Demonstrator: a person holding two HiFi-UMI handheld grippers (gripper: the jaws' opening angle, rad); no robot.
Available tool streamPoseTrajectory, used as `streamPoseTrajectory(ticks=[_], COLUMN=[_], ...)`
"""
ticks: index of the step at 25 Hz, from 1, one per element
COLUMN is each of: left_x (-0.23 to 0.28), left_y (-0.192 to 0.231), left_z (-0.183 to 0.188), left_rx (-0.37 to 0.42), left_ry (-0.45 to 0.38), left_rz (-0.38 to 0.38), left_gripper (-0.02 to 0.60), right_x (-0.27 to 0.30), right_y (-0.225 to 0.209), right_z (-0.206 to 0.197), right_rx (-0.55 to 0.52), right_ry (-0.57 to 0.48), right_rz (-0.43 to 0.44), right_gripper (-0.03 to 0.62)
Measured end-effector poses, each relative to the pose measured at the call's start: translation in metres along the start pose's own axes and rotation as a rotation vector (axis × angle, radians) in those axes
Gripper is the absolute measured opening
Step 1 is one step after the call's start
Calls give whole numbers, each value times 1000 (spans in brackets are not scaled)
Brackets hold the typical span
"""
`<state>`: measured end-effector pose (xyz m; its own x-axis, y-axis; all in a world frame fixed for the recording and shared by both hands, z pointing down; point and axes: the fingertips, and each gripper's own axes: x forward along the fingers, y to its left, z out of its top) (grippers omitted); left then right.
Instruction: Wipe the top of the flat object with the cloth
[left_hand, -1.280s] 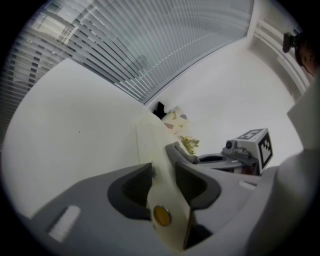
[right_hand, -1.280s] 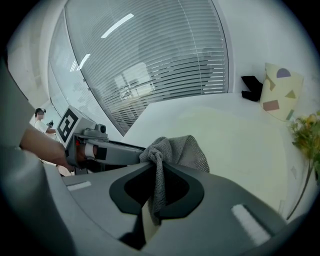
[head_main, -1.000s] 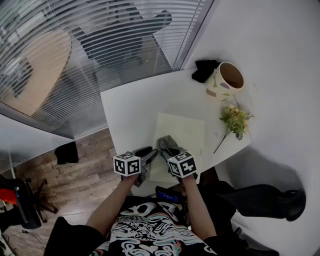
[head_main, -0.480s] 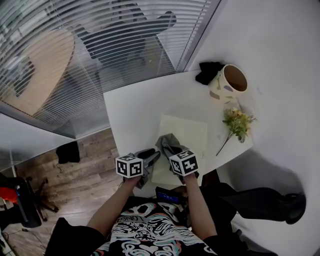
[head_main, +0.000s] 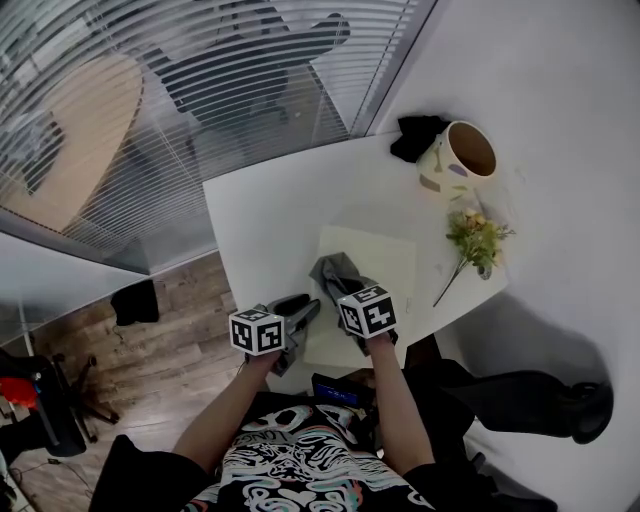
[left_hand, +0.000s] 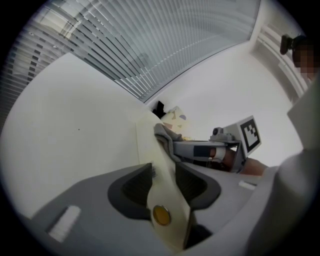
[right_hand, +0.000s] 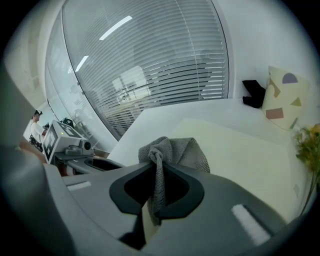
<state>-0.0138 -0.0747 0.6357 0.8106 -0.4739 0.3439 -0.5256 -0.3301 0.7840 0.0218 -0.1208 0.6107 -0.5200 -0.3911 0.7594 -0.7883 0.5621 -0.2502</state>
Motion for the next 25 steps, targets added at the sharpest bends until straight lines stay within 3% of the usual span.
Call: streamPoseTrajectory(ticks=[25], left_x=[-1], left_y=[-1], left_z=[0], left_rx=[-8], left_ry=[2], left_rz=[-14], left_gripper=[201], right_x=[14], right_y=[-16], right_z=[28], right_rx=[-5], right_ry=[-36], right_rz=[-47], right_gripper=[15])
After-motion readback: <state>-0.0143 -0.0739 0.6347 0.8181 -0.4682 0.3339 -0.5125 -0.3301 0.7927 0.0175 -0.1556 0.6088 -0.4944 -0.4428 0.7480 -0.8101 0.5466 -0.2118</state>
